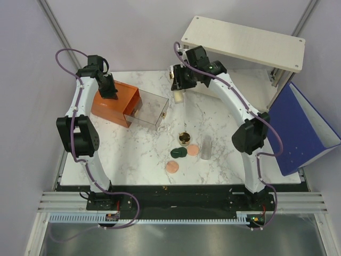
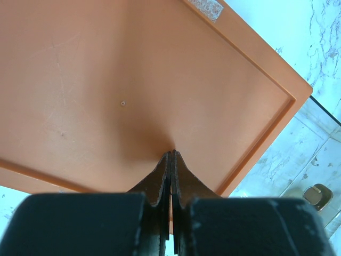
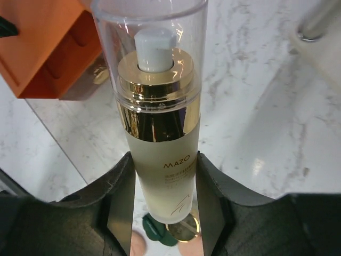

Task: Organize the makeup

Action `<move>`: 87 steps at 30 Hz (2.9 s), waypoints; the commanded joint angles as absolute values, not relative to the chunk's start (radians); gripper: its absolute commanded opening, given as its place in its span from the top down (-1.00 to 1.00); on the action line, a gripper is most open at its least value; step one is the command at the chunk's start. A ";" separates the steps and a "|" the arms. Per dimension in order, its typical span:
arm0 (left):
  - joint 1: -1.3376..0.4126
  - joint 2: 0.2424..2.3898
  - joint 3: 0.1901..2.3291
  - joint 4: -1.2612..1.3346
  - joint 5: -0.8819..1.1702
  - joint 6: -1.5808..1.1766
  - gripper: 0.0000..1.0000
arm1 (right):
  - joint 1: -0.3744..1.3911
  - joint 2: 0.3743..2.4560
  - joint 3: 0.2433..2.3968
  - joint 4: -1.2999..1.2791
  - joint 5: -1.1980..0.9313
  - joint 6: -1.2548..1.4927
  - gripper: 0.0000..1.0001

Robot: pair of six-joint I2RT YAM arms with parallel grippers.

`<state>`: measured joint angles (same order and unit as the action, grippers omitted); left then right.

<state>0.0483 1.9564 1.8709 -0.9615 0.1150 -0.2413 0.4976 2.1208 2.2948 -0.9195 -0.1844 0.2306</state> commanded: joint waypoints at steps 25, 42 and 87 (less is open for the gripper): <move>0.034 2.019 1.805 -1.045 0.120 -0.241 0.97 | 0.721 2.250 2.321 -0.704 -0.281 0.316 0.60; 0.032 2.037 1.827 -1.046 0.118 -0.242 0.96 | 0.721 2.324 2.316 -0.710 -0.293 0.345 0.13; 0.032 2.046 1.825 -1.058 0.124 -0.219 0.97 | 0.428 1.979 1.519 -1.203 -0.153 0.296 -0.54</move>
<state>0.0414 1.9766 1.8942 -0.9607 0.1368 -0.2428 0.4366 1.9896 1.5265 -1.1606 -0.1410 0.3202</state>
